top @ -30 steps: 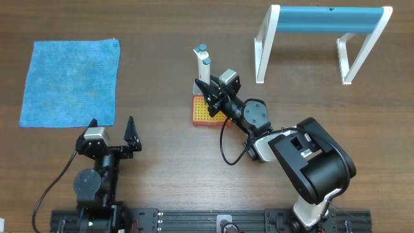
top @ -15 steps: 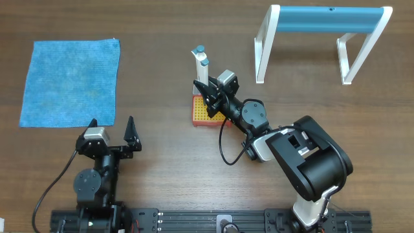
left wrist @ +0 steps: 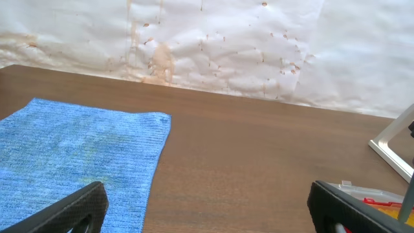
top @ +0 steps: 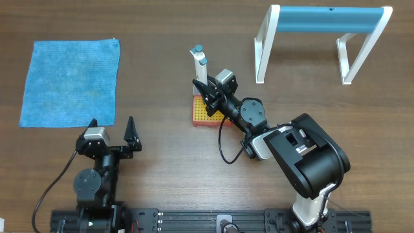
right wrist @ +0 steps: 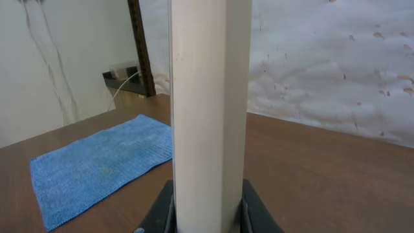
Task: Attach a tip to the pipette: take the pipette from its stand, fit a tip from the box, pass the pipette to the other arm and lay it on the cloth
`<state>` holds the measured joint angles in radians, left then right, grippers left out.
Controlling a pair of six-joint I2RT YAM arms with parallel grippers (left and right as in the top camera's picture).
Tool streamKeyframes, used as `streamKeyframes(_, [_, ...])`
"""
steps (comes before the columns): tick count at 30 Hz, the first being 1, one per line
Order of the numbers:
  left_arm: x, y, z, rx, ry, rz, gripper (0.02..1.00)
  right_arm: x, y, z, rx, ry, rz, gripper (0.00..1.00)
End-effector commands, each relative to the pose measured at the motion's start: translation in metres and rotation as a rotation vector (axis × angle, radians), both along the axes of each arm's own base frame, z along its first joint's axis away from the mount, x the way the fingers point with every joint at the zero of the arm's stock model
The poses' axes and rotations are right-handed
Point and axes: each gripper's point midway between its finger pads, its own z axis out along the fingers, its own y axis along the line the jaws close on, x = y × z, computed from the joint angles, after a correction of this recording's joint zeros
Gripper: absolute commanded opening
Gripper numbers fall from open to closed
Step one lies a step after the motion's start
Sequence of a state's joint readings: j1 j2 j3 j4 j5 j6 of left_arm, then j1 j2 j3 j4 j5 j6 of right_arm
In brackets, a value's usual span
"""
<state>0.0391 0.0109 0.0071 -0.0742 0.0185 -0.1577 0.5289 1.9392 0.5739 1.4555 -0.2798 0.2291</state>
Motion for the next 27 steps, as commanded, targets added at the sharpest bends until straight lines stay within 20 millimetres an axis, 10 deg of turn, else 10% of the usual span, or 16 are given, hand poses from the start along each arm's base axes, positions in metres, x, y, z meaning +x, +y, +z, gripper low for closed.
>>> streamKeyframes(1, [0.000,0.001,-0.001,0.010,0.001,0.007,0.998,0.002,0.004,0.004,-0.012,-0.034,0.004,0.080])
streamKeyframes(27, [0.000,0.001,-0.001,0.009,0.001,0.007,0.996,-0.009,0.009,-0.004,-0.050,-0.046,0.060,0.080])
